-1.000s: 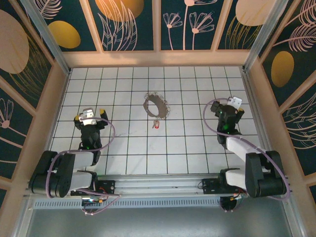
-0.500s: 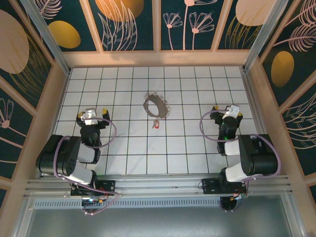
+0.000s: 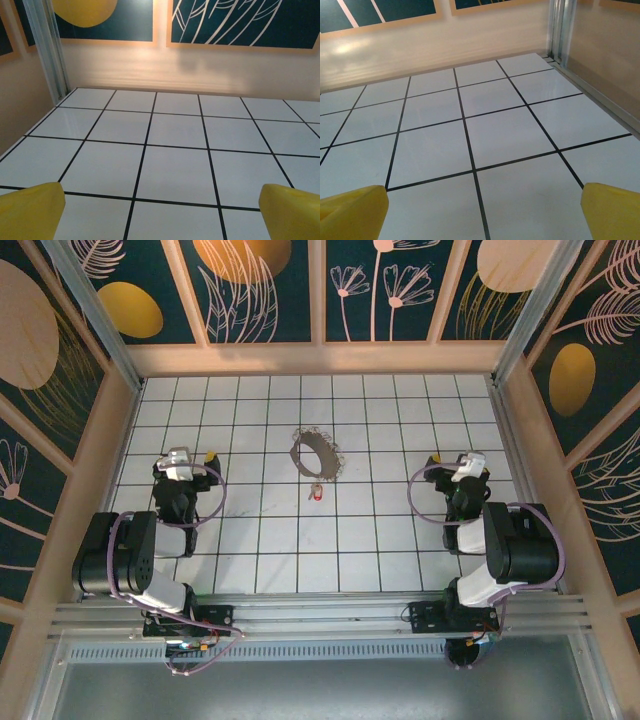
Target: Put the keys on the keyring
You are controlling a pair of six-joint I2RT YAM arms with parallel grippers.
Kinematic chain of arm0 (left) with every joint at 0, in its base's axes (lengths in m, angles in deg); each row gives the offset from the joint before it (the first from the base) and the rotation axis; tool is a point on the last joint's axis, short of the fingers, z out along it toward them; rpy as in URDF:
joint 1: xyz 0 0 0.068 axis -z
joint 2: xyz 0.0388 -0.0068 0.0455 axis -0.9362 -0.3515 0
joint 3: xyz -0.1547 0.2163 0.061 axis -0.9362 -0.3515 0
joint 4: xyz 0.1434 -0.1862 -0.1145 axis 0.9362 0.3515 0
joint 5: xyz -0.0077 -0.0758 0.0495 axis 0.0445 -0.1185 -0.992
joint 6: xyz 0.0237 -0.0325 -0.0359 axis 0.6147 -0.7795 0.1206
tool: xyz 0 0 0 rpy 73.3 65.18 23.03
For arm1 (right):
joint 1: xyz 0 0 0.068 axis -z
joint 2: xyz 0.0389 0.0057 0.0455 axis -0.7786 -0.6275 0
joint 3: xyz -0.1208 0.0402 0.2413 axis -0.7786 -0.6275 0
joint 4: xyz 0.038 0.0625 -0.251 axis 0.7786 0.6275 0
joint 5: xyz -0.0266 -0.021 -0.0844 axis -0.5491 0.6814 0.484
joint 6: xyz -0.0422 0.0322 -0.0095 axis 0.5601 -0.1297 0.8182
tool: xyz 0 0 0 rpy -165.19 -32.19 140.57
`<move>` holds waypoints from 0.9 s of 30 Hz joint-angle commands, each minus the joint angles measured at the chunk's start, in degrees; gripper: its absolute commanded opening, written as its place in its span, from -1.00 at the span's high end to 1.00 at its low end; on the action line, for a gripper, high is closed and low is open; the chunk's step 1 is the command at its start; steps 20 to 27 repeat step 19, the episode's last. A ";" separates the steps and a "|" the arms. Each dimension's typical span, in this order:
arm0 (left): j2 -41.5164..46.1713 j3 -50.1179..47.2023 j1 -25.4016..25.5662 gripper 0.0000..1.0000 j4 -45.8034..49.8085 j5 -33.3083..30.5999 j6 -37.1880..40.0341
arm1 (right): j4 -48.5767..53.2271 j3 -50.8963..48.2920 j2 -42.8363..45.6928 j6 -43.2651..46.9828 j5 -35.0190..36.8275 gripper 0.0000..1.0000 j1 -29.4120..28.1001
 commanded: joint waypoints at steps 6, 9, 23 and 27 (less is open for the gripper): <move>-0.38 1.13 -0.24 -0.97 0.97 0.42 -1.35 | -2.58 0.61 -0.23 -0.18 -0.16 -0.98 -0.40; -0.38 1.14 -0.26 -0.98 1.05 0.42 -1.31 | -2.42 0.72 -0.17 -0.15 -0.30 -0.98 -0.44; -0.05 0.79 -0.21 -0.97 0.71 -0.20 -1.35 | -1.16 1.38 -0.28 0.62 -4.73 -0.98 0.36; -0.05 0.79 -0.21 -0.97 0.71 -0.20 -1.35 | -1.16 1.38 -0.28 0.62 -4.73 -0.98 0.36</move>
